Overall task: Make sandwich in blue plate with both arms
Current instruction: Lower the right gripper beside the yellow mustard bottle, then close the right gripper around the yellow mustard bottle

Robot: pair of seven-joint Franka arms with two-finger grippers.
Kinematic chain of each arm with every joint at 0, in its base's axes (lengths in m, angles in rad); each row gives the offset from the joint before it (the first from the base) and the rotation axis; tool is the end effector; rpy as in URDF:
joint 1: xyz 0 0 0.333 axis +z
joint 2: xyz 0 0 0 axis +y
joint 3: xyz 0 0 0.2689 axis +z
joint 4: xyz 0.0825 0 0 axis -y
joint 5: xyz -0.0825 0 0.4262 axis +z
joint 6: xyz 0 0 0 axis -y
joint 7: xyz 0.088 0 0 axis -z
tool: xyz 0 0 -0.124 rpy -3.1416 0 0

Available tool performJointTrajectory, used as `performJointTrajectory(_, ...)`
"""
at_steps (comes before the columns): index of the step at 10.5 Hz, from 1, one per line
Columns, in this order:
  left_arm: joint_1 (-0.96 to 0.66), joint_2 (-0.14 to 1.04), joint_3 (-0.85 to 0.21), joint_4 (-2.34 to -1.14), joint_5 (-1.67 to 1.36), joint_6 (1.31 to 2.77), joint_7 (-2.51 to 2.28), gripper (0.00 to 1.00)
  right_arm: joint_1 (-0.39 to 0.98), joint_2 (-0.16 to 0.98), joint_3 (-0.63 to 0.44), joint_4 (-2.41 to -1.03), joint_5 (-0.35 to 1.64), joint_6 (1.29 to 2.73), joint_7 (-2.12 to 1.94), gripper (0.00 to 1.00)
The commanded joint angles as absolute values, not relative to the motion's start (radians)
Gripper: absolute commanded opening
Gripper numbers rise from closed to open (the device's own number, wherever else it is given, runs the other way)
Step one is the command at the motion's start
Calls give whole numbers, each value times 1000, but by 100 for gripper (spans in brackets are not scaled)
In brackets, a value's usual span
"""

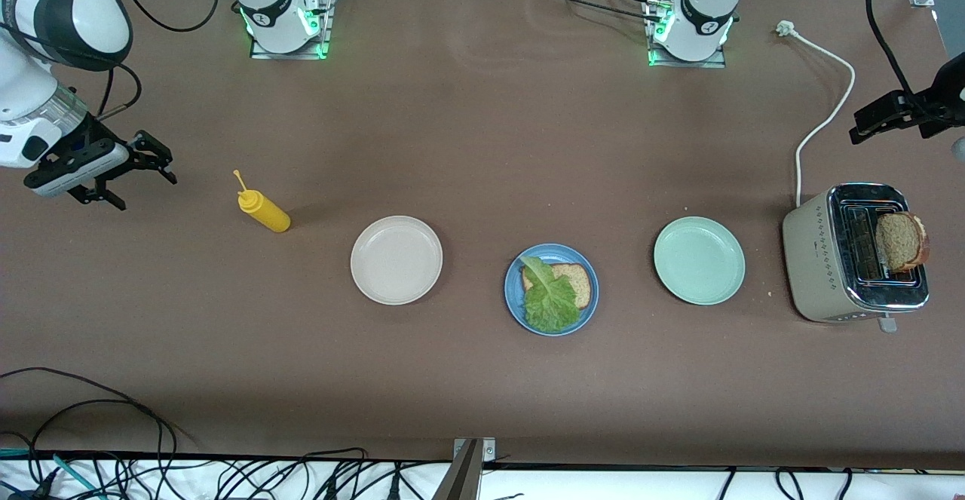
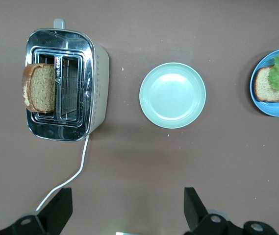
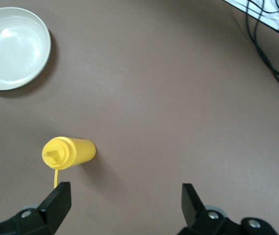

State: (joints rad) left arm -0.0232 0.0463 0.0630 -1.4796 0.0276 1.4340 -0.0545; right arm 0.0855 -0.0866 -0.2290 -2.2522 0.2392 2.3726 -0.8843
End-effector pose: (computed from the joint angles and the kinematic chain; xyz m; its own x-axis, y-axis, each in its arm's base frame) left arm 0.5926 0.0266 0.5679 0.9911 0.0979 -0.0898 0.0951 -0.9948 -0.0354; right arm 0.5651 -0.0757 0.3336 0.7998 0.5298 0.2823 0.5509 -0.8345 0.0053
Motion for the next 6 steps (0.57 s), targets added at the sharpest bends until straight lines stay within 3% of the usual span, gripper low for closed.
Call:
performJointTrajectory(1, -20, 51, 61, -1459, 29, 1414, -49, 100, -6, -55, -170, -2275, 456, 2375, -1191, 100)
performJointTrajectory(4, -18, 51, 64, -1459, 29, 1414, -46, 100, -81, 41, -155, -2272, 743, 2318, -1594, 100)
performJointTrajectory(6, -18, 51, 64, -1459, 29, 1414, -45, 100, -84, 80, -155, -2267, 828, 2281, -1734, 100)
